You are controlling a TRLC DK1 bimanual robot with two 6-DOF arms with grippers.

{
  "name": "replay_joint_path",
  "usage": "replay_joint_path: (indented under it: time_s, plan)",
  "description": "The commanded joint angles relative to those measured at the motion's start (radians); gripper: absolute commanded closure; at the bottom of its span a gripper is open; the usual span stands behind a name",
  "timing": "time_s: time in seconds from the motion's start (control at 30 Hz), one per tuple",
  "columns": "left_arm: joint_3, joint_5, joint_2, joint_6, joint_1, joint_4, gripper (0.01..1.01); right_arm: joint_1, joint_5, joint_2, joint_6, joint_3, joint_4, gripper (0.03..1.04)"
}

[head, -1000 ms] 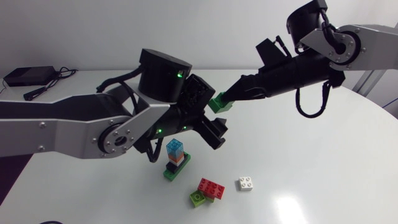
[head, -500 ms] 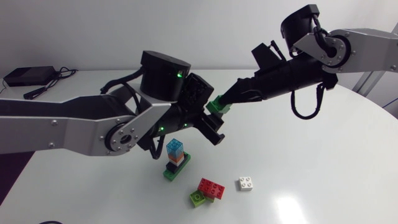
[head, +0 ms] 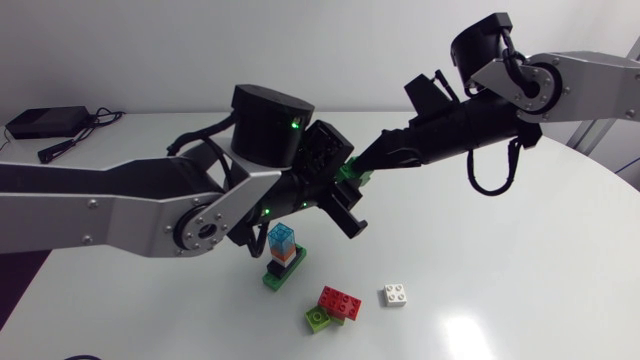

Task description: Separate the duplo bricks

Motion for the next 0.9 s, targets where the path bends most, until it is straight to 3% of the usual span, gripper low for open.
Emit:
replay_joint_path:
  time_s: [0.0, 0.5, 0.63, 0.87]
  plan:
    - [-0.025, -0.001, -0.013, 0.042, -0.016, 0.014, 0.584, 0.006, -0.007, -0.005, 0.017, -0.026, 0.004, 0.83]
    - [-0.029, -0.001, -0.013, 0.035, -0.008, -0.022, 0.569, -0.005, -0.004, -0.019, 0.018, -0.034, 0.009, 0.83]
    - [-0.037, -0.001, -0.020, 0.032, -0.011, -0.027, 0.393, -0.010, -0.002, -0.025, 0.018, -0.035, 0.010, 0.83]
    - [-0.035, -0.001, -0.024, 0.032, -0.008, -0.027, 0.333, -0.013, -0.004, -0.037, 0.021, -0.039, 0.013, 0.83]
